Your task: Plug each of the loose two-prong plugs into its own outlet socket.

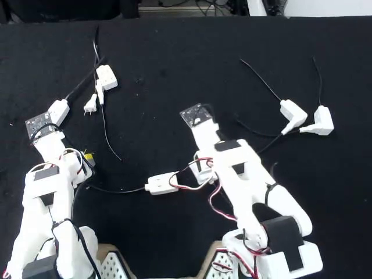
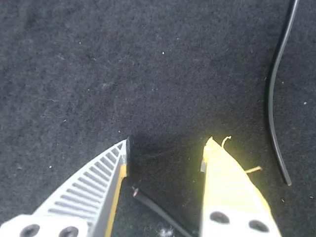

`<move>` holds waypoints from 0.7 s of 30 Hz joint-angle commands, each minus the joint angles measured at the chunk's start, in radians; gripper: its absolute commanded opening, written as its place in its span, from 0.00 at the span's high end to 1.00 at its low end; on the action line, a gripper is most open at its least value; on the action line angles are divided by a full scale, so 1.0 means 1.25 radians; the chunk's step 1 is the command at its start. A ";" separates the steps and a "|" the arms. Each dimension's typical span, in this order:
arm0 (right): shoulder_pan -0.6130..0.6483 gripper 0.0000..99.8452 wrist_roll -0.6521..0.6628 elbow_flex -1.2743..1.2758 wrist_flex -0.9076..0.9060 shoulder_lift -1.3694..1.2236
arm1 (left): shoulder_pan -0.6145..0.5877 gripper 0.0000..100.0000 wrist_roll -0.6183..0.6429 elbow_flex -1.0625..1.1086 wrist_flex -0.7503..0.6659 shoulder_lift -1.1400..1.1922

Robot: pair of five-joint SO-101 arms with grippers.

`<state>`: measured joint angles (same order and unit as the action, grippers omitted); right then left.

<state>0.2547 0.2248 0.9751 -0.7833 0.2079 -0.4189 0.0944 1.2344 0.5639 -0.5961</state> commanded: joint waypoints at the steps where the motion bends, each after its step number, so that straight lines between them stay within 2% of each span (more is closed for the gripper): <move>1: -0.031 0.99 0.000 -0.040 -0.012 0.019 | -0.009 0.75 0.004 -0.012 -0.006 -0.017; 5: -0.031 0.99 0.041 -0.057 -0.119 0.136 | -0.009 0.75 0.004 -0.012 -0.006 -0.017; 9: 0.041 0.99 0.044 -0.073 -0.232 0.306 | -0.007 0.75 0.004 -0.012 -0.004 -0.017; 11: 0.088 0.99 0.044 -0.069 -0.233 0.390 | -0.004 0.75 0.004 -0.017 0.017 -0.018; 15: 0.212 0.99 0.045 -0.007 -0.137 0.509 | -0.003 0.75 0.002 -0.072 0.141 -0.038; 21: 0.367 0.99 0.043 0.131 0.114 0.531 | -0.001 0.75 0.004 -0.018 0.137 -0.158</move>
<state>0.6276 0.2723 1.0994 -0.7956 0.8431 -0.4173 0.0944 1.2083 0.7281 -0.7035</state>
